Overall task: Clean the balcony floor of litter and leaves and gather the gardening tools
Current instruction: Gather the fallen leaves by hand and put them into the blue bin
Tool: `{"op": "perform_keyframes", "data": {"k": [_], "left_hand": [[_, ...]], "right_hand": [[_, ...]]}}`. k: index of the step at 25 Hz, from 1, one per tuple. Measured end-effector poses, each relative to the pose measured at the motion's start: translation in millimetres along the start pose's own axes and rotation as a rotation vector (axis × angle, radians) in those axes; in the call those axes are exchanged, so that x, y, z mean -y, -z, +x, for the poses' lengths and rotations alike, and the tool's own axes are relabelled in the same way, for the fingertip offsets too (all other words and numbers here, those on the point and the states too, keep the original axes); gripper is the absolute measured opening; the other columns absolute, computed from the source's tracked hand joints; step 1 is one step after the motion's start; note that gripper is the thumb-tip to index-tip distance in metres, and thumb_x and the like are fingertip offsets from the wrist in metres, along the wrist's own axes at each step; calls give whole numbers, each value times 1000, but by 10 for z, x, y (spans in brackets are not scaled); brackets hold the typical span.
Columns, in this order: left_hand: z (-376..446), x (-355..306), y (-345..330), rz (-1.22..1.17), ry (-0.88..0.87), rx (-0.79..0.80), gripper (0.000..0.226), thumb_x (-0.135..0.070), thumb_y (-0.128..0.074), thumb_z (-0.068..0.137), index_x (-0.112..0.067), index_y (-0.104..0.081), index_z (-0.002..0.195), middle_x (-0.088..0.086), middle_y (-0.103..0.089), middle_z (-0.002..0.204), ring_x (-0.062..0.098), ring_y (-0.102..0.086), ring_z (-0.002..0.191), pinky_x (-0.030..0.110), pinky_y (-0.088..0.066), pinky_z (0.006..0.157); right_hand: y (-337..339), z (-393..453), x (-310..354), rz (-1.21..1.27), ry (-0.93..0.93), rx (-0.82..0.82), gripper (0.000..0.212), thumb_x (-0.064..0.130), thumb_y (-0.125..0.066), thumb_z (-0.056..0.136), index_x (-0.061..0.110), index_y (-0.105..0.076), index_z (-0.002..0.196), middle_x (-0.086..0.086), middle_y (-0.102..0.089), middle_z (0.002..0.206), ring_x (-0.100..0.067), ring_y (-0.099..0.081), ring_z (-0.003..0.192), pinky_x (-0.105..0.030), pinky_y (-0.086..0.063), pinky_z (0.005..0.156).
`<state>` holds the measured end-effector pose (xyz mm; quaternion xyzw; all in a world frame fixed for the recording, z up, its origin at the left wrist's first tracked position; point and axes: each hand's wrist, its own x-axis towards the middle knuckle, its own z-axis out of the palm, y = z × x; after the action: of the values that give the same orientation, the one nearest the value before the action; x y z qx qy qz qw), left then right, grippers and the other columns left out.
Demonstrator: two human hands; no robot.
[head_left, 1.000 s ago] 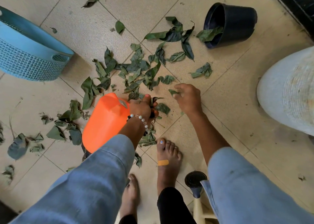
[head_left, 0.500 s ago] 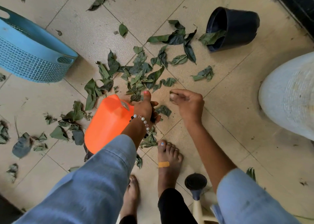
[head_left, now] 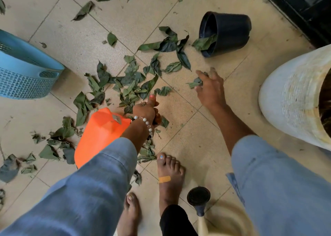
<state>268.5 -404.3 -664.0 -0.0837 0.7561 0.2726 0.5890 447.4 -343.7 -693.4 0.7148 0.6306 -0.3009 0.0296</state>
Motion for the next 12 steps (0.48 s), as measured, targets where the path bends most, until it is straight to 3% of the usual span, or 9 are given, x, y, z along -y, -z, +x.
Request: {"op": "perform_keyframes", "data": {"k": [1,3,6,8,10,12], "left_hand": [[20,23,14,27,-17,-10,44,-41,-53,96,-5,-55,71,-2,-36,38,11,-29,27,14,-28,38],[15,83,65,83,-5,-1,52,-48,-49,96,-5,-54,67,0,-36,41,12,-28,28,14,-27,38],[-28,220,187,142,52,49,56,-53,-44,96,-7,-52,65,0,-37,42,12,-29,28,14,-27,37],[-63,309,294,173,58,58,57,-52,-44,97,-6,-53,65,1,-40,44,13,-31,28,15,-28,37],[-116,393,385,173,66,81,58,-51,-42,98,-4,-55,68,3,-45,46,14,-35,31,17,-31,38],[-173,485,433,161,110,127,62,-58,-37,96,-3,-58,75,8,-52,56,16,-41,36,19,-33,39]], "right_hand": [[-116,42,-22,-80,38,48,50,13,-55,93,21,-44,141,-15,-21,155,-34,-29,134,-36,-38,104],[-311,-19,-7,-244,105,36,39,8,-51,95,9,-52,134,-20,-36,146,-33,-39,126,-35,-39,102],[-441,-241,-3,-241,157,-54,26,2,-49,94,-2,-63,116,-18,-61,116,-24,-58,101,-25,-47,84],[-457,-426,11,36,59,-49,20,1,-61,88,0,-68,106,-12,-69,101,-17,-66,84,-16,-51,71],[-392,-687,143,472,-38,22,20,1,-73,78,3,-70,98,-3,-70,92,-8,-67,72,-12,-52,63],[-345,-1042,331,686,-11,134,20,0,-76,73,11,-70,88,1,-70,85,-8,-67,73,-20,-57,65]]}}
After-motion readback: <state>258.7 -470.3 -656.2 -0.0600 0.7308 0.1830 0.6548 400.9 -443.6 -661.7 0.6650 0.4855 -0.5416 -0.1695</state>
